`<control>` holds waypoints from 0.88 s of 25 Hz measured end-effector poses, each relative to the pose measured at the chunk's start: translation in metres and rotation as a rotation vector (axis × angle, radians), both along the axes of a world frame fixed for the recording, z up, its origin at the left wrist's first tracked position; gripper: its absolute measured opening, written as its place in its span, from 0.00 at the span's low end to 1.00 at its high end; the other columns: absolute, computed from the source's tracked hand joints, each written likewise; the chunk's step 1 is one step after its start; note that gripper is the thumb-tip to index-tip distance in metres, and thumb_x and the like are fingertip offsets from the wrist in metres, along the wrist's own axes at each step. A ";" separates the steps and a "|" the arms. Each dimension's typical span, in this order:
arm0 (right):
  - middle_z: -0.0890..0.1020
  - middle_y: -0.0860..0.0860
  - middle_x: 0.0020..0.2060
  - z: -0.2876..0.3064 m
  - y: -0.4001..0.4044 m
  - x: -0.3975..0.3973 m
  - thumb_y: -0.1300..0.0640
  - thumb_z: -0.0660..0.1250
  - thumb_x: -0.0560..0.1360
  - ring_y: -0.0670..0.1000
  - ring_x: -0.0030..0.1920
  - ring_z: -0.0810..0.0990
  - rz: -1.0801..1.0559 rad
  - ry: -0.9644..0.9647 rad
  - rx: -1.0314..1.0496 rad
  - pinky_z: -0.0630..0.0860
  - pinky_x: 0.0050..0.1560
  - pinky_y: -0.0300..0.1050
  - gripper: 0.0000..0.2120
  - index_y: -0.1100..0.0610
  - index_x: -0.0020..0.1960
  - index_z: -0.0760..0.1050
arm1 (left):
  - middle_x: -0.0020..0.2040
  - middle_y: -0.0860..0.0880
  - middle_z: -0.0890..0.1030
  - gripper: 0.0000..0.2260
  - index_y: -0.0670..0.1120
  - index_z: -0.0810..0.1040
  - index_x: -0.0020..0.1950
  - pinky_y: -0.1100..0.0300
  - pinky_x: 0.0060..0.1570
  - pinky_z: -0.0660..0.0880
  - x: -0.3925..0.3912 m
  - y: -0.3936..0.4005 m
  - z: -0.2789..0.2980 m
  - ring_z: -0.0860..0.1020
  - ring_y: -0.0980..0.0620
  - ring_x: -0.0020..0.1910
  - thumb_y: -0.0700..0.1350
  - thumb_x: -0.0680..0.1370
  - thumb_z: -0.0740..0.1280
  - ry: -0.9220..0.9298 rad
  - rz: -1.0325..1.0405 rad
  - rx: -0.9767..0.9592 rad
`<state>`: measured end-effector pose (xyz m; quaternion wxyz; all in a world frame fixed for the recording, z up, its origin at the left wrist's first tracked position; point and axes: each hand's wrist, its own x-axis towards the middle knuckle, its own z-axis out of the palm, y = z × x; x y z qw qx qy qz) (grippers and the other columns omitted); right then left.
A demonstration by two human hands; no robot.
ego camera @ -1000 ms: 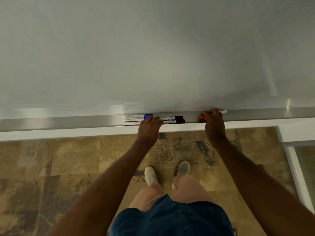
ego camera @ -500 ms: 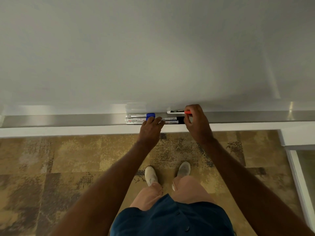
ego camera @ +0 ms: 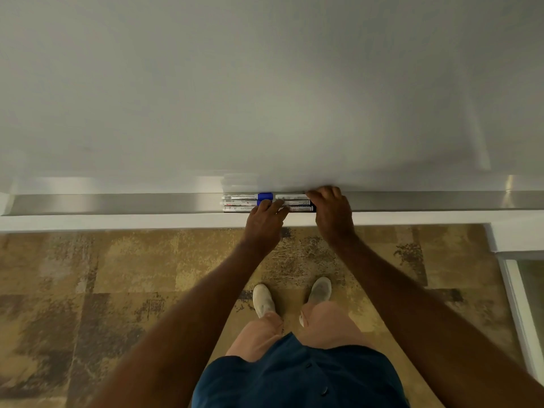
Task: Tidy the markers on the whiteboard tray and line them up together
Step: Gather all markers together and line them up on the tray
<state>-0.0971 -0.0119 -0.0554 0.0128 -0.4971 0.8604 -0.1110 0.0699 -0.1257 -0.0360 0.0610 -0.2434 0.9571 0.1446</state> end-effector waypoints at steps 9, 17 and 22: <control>0.78 0.57 0.64 -0.002 -0.003 0.018 0.65 0.67 0.79 0.58 0.64 0.75 -0.058 -0.230 -0.032 0.80 0.60 0.51 0.20 0.60 0.70 0.75 | 0.68 0.44 0.77 0.21 0.43 0.76 0.69 0.46 0.62 0.76 0.004 -0.007 -0.001 0.74 0.42 0.65 0.39 0.76 0.71 0.087 0.028 0.070; 0.77 0.58 0.65 0.006 -0.003 0.014 0.69 0.63 0.79 0.58 0.65 0.75 -0.270 -0.391 -0.168 0.77 0.67 0.51 0.19 0.58 0.67 0.77 | 0.66 0.40 0.75 0.17 0.42 0.75 0.67 0.48 0.64 0.74 0.044 -0.042 0.005 0.71 0.41 0.66 0.39 0.78 0.67 0.310 0.541 0.096; 0.79 0.60 0.63 0.012 -0.006 0.017 0.71 0.62 0.79 0.59 0.64 0.78 -0.305 -0.449 -0.176 0.74 0.68 0.50 0.19 0.60 0.67 0.78 | 0.70 0.41 0.72 0.19 0.43 0.72 0.71 0.47 0.68 0.70 0.068 -0.063 -0.001 0.70 0.41 0.68 0.39 0.80 0.65 0.310 0.724 0.272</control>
